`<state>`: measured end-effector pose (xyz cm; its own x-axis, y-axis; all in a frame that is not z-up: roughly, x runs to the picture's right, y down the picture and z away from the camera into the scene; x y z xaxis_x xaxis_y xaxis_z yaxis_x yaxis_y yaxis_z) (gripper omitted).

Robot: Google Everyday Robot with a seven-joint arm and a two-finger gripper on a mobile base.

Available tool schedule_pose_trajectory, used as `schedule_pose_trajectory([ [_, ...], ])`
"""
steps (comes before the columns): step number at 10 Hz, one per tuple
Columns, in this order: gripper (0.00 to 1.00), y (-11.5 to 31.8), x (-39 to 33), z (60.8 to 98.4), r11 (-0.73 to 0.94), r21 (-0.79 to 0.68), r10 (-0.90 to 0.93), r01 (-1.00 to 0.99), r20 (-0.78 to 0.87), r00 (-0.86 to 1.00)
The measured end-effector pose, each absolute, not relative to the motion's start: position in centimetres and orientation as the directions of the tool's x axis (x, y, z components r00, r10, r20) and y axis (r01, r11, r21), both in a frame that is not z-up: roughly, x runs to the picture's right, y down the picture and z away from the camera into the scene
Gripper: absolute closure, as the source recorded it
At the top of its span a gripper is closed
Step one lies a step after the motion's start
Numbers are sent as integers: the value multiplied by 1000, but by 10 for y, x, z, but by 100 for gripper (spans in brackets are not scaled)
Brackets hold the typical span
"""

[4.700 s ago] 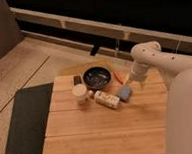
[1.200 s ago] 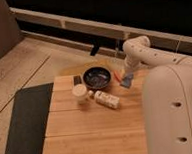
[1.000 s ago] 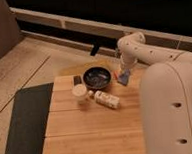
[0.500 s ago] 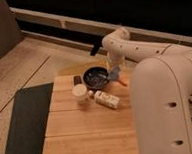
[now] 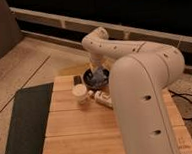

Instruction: Place the white sponge in the ceramic cup

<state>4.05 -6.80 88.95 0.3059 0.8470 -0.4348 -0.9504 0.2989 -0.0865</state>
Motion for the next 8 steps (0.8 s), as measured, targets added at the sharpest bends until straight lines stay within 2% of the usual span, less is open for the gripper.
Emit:
schedule_pose_trajectory([
  [6, 100, -69, 41, 889, 300, -86, 848, -950, -432, 307],
  [8, 100, -89, 33, 876, 352, -77, 857, -933, -373, 354],
])
